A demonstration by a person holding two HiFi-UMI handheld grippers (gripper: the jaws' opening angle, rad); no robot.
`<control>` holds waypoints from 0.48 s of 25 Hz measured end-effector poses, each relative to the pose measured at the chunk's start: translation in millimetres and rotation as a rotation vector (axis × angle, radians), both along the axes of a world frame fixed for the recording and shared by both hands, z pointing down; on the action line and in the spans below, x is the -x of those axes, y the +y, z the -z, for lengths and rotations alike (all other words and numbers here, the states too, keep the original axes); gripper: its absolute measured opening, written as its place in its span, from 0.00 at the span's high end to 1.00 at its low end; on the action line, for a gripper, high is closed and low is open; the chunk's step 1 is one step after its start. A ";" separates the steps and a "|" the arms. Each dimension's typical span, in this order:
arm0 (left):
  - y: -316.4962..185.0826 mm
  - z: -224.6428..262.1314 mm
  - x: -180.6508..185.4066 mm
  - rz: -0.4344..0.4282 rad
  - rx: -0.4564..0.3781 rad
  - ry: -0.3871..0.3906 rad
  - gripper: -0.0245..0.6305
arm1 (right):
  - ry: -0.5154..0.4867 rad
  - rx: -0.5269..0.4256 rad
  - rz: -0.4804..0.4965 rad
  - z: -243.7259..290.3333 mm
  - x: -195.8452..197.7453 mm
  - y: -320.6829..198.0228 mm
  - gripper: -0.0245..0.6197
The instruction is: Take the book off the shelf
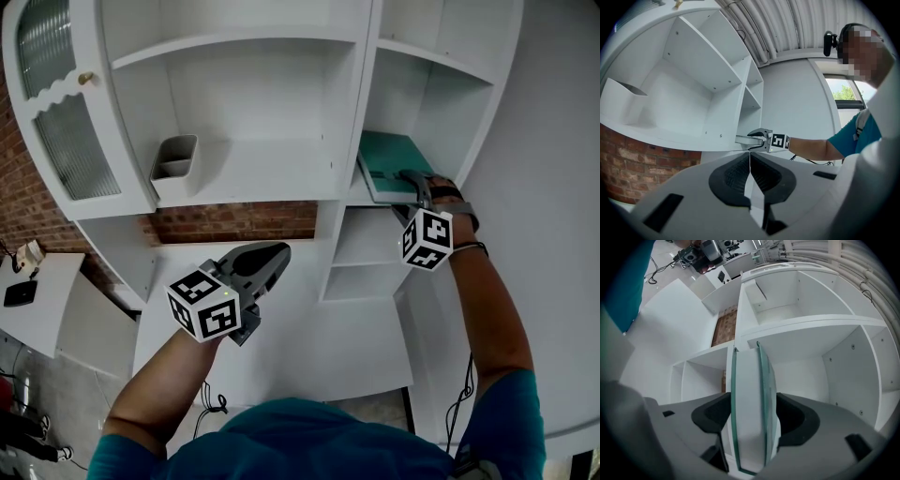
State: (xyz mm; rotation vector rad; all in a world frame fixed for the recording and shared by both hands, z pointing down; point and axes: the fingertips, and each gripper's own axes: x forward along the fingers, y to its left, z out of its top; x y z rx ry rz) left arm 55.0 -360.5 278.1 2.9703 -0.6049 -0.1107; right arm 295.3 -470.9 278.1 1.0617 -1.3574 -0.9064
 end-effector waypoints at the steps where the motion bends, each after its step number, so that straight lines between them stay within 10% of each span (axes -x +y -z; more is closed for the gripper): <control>1: -0.1 -0.4 0.6 0.001 0.001 0.001 0.94 | 0.004 0.008 -0.003 -1.1 -0.4 -1.8 0.54; 12: -0.9 -4.8 5.4 0.004 0.014 0.006 0.94 | 0.020 0.036 -0.026 -5.1 -5.3 -11.6 0.54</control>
